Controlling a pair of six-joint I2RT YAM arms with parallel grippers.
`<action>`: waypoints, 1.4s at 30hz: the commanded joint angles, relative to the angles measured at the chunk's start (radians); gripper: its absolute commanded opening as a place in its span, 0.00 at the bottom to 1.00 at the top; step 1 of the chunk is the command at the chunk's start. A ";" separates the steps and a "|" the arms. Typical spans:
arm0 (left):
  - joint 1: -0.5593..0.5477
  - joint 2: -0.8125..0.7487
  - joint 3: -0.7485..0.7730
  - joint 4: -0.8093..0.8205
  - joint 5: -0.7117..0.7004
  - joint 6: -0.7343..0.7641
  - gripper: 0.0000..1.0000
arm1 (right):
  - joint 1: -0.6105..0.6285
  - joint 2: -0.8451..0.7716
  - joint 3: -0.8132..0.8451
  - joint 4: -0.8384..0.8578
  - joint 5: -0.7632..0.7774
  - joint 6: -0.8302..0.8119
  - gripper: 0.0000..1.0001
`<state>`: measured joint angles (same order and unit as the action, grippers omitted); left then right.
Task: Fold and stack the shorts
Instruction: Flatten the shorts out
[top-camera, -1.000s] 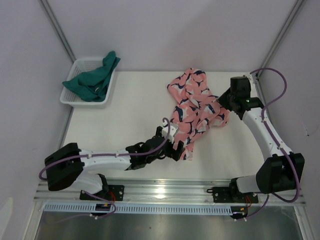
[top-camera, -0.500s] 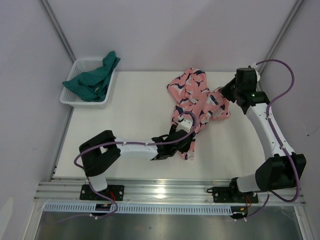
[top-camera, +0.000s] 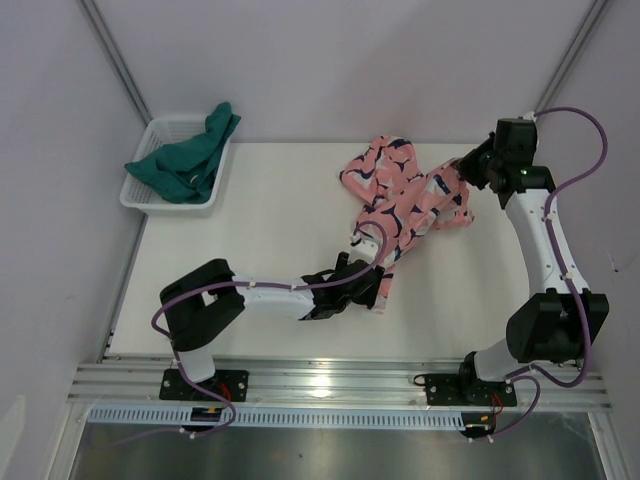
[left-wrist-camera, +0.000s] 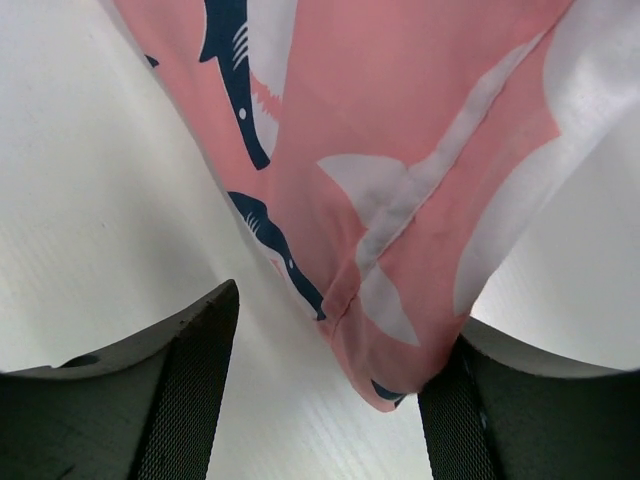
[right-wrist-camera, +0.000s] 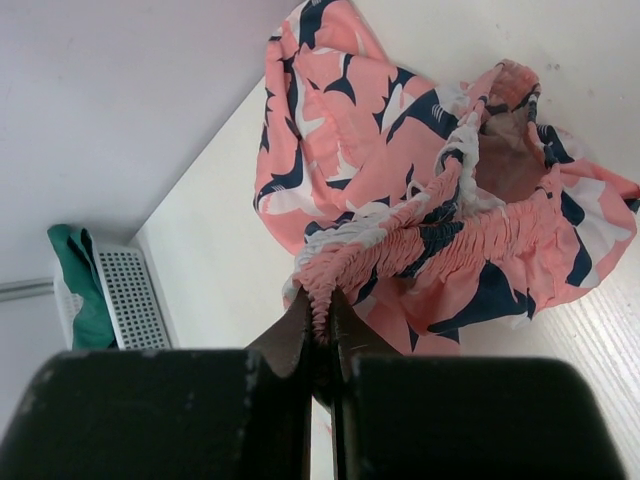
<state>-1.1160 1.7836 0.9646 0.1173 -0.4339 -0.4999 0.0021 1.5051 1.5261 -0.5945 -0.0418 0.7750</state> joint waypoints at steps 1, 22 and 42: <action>0.002 -0.009 -0.004 0.078 0.038 -0.035 0.69 | -0.022 0.001 0.043 0.022 -0.032 0.015 0.00; -0.062 0.063 -0.030 0.105 -0.057 -0.210 0.59 | -0.045 0.035 0.086 0.039 -0.059 0.053 0.00; -0.088 0.056 -0.156 0.316 0.043 -0.386 0.55 | -0.048 0.041 0.092 0.039 -0.064 0.060 0.00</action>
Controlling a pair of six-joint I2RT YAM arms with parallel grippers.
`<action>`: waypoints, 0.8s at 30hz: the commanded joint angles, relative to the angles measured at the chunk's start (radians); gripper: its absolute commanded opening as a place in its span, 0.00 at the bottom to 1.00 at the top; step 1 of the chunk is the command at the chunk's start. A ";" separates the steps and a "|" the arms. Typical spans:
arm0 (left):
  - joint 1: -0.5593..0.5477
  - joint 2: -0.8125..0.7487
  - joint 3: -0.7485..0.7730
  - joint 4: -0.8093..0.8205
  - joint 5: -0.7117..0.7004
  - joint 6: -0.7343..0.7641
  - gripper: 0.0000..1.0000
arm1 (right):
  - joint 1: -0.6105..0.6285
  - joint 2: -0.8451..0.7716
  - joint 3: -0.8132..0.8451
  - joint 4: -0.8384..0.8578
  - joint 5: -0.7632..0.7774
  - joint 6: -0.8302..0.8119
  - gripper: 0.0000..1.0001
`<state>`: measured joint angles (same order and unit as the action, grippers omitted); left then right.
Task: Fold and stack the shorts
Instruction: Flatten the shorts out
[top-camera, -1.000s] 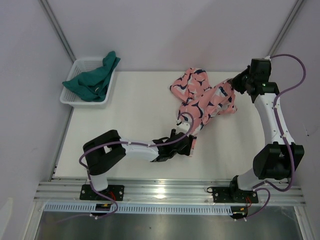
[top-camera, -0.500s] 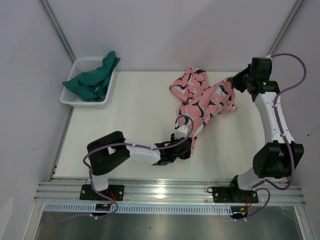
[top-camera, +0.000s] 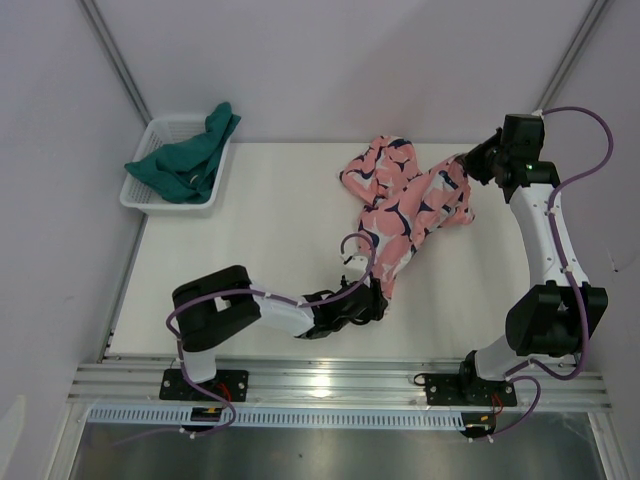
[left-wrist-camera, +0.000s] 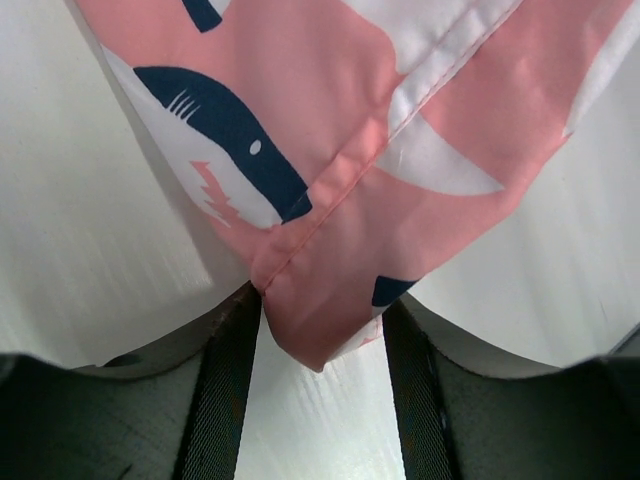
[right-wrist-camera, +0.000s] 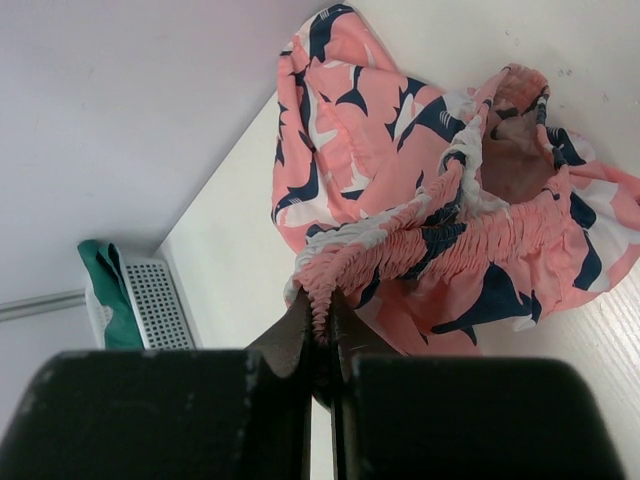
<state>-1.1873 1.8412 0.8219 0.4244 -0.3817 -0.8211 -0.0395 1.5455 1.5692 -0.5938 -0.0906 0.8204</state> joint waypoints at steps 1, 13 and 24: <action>-0.018 0.000 -0.017 0.002 -0.022 -0.079 0.55 | -0.007 0.001 0.051 0.038 -0.017 0.016 0.00; -0.020 0.013 0.068 -0.195 -0.130 -0.081 0.10 | -0.016 -0.008 0.032 0.038 -0.024 0.014 0.00; 0.183 -0.322 0.250 -0.781 -0.464 0.229 0.00 | -0.069 0.004 0.150 -0.018 -0.072 0.040 0.00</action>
<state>-1.0187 1.6760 0.9558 -0.1062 -0.6266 -0.7303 -0.0994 1.5528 1.6066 -0.6254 -0.1398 0.8425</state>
